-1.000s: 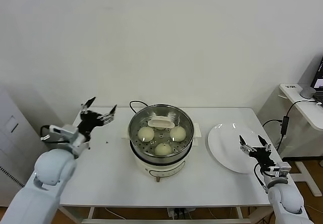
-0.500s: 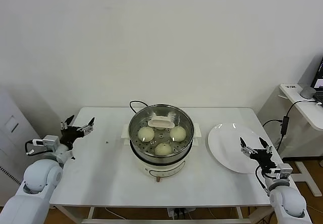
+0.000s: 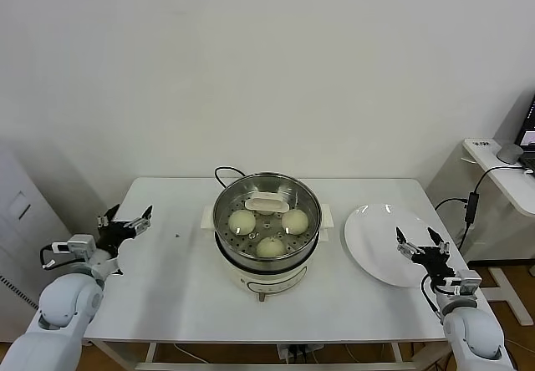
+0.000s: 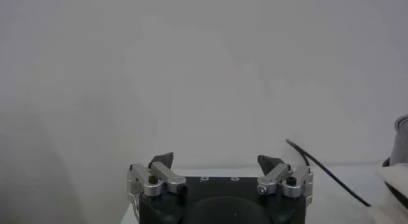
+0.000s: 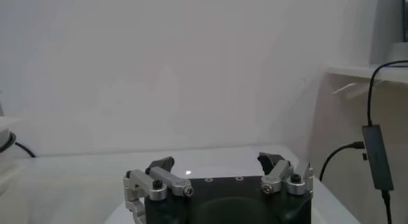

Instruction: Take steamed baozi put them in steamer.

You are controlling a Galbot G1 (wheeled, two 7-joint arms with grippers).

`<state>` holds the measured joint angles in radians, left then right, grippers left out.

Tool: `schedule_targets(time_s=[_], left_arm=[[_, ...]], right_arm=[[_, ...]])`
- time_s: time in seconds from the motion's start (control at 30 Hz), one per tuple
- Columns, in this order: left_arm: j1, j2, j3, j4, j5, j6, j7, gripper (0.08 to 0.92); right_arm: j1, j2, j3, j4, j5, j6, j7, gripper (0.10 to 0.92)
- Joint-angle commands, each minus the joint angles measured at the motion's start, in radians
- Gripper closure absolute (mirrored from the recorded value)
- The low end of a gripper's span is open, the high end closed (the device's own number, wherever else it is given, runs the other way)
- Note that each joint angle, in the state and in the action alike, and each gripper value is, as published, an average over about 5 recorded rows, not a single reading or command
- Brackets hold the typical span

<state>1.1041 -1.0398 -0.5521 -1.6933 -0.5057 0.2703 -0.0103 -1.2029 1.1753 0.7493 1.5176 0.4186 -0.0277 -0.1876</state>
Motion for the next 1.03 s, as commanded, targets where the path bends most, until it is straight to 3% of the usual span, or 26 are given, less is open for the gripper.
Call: schedule_targets(time_s=[0.03, 1.03], left_arm=[[0.011, -0.005, -0.011, 0.016, -0.013, -0.004, -0.002, 0.177], [0.055, -0.038, 0.015, -0.053, 0.006, 0.016, 0.005, 0.177]], right_arm=[[-0.004, -0.001, 0.001, 0.003, 0.0, -0.006, 0.008, 0.203], [-0.021, 0.002, 0.018, 0.007, -0.012, -0.023, -0.009, 0.203]])
